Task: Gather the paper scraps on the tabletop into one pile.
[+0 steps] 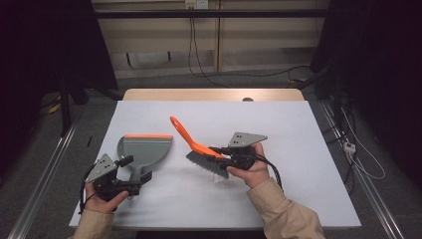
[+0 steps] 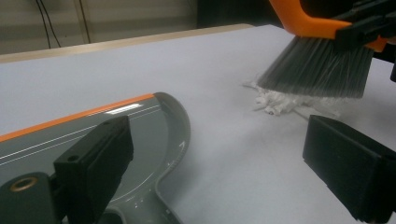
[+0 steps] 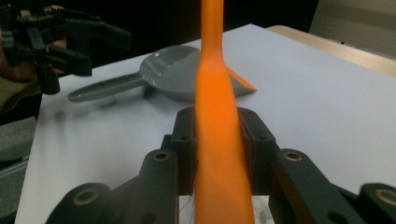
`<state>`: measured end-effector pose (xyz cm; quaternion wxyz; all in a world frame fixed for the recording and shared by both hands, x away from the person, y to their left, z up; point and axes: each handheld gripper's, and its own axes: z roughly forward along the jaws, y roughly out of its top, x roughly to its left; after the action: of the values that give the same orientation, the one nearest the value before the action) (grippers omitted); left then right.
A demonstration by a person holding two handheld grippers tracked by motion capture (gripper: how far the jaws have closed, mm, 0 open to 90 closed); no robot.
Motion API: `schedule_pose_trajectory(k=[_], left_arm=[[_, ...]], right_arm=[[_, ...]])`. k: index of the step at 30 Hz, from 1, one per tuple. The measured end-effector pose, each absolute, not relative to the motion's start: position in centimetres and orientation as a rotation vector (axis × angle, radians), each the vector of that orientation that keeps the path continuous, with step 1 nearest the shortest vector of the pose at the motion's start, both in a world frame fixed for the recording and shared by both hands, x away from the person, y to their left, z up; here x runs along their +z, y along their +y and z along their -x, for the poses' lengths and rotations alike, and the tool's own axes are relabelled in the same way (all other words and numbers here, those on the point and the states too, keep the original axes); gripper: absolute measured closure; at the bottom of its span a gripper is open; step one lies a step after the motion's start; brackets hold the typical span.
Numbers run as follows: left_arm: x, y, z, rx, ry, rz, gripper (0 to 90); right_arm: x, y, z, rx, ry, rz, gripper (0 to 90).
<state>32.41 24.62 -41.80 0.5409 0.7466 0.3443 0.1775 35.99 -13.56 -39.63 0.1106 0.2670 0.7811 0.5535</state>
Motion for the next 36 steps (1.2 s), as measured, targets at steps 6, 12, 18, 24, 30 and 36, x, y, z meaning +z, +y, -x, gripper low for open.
schedule_pose_trajectory(k=[6, 12, 18, 24, 30, 36], left_arm=[[-41.7, 24.9, -32.3, 0.427, 0.822, -1.776, 8.3], [-41.7, 25.1, -32.3, 0.431, 0.831, -1.772, 8.1], [-41.8, 25.0, -32.4, 0.428, 0.838, -1.782, 8.1], [-42.0, 25.0, -32.4, 0.425, 0.848, -1.791, 8.1], [-42.2, 25.1, -32.5, 0.429, 0.870, -1.806, 7.7], [-42.4, 25.2, -32.5, 0.417, 0.897, -1.821, 7.7]], right_arm=[[-38.8, -14.7, -36.4, 1.623, 2.253, -0.829, 71.1], [-38.6, -17.5, -36.8, 1.564, 2.204, -0.937, 71.1], [-38.9, -20.3, -36.5, 1.496, 2.156, -1.019, 71.2], [-40.0, -22.5, -36.4, 1.422, 2.122, -1.093, 71.1], [-40.6, -24.1, -36.0, 1.410, 2.079, -1.158, 71.1], [-41.0, -25.5, -35.5, 1.379, 2.044, -1.189, 71.1]])
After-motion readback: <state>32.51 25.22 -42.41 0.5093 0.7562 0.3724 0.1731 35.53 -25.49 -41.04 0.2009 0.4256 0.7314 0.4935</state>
